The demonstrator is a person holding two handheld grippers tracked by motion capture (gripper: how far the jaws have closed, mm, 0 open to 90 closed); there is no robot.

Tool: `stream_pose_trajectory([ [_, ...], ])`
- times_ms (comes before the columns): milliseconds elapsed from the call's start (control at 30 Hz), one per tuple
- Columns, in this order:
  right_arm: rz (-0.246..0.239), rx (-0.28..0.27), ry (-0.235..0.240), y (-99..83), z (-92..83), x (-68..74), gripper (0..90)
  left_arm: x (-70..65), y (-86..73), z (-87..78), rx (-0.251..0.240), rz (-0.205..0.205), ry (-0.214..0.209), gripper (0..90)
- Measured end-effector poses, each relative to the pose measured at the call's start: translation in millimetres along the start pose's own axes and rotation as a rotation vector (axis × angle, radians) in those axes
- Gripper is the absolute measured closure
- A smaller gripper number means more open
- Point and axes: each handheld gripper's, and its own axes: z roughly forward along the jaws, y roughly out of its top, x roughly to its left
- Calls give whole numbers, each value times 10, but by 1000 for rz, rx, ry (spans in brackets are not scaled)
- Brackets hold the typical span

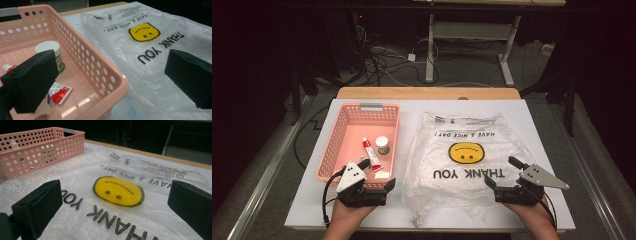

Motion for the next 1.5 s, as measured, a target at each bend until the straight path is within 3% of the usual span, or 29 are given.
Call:
stream_pose_trajectory([
  [933, -7, -7, -2, 10, -37, -44, 0, -2, 0, 10, 12, -5, -6, 0],
  [1500, 41, 16, -95, -30, -238, -403, 0, 9, -3, 23, 14, -18, -15, 0],
])
